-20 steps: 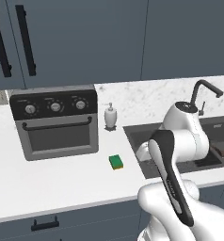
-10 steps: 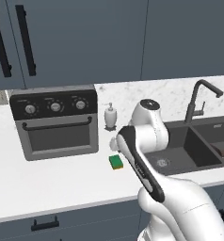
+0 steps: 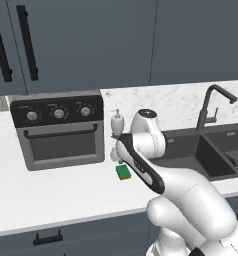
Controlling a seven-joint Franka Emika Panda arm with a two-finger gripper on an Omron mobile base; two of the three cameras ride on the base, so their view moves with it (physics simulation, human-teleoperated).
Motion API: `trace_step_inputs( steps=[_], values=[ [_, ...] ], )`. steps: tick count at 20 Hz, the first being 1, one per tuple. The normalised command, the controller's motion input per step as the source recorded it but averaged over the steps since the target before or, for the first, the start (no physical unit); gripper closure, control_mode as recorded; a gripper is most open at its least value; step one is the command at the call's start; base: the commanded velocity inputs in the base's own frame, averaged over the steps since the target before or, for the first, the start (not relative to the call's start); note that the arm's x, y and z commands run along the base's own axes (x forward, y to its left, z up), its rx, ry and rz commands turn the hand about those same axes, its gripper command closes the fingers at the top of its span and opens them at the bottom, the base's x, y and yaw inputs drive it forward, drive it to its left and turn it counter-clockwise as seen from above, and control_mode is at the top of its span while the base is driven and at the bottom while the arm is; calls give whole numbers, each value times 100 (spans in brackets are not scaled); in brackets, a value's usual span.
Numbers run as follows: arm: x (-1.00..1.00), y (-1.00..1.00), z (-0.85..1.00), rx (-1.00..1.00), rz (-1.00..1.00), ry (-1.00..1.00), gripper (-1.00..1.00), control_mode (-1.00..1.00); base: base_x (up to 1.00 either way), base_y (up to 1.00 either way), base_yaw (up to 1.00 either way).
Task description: Pick the pan and sponge and place them into the sink. Then turn on the water.
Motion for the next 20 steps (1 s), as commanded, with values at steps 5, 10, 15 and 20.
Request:
trace_step_inputs(
  steps=[5, 10, 15, 20],
  values=[
    [27, 0, -61, 0, 0, 0, -100, -100, 0, 0, 0],
    [15, 0, -52, 0, 0, 1, -100, -100, 0, 0, 0],
    [24, 7, -41, 0, 0, 1, -100, -100, 0, 0, 0],
    [21, 14, -16, 0, 0, 0, -100, -100, 0, 0, 0]
  ],
)
